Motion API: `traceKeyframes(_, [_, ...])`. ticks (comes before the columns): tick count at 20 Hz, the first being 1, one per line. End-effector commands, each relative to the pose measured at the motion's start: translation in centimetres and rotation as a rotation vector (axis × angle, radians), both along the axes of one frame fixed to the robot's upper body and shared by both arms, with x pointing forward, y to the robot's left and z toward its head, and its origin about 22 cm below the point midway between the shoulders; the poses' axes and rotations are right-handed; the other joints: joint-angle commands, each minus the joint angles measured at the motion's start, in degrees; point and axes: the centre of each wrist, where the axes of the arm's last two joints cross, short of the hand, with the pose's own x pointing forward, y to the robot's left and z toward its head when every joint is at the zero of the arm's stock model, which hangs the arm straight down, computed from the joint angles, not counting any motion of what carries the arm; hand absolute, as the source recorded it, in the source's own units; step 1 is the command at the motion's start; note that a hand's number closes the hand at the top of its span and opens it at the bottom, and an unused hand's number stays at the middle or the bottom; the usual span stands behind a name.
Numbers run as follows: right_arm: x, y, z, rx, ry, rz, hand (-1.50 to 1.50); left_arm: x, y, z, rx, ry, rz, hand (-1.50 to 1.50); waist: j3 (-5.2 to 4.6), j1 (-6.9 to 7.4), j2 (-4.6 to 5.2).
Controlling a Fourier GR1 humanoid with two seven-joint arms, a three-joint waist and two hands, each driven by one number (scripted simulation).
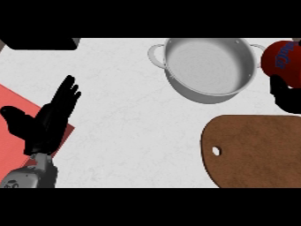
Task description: Pick the can from the cutting board and place it in the pot
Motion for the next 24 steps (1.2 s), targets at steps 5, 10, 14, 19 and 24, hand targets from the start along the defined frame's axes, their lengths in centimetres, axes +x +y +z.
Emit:
traceKeyframes(5, [5.1,2.5,4.5,0.052,0.008,0.022,1.50,-0.1,-1.1,1.6,-0.001,-0.018,-0.005,0.00,0.03,0.24,0.10])
traceKeyframes(10, [9.8,5.1,5.3,0.101,0.040,-0.031,1.50,0.5,-0.7,0.5,-0.007,-0.009,-0.007,0.00,0.00,0.78,0.33])
traceKeyframes(14, [13.6,3.7,2.7,0.088,0.087,-0.038,1.50,-0.6,-1.1,-0.4,0.009,-0.016,-0.021,0.00,0.03,0.95,0.44])
traceKeyframes(19, [15.3,3.0,-1.2,0.085,0.118,-0.014,1.50,-0.5,-2.6,0.1,-0.008,-0.008,-0.010,0.00,0.06,0.43,0.31])
traceKeyframes(24, [17.8,4.8,-3.3,0.211,0.245,0.005,1.50,0.9,0.0,1.1,-0.004,-0.022,-0.010,0.00,0.04,0.76,0.48])
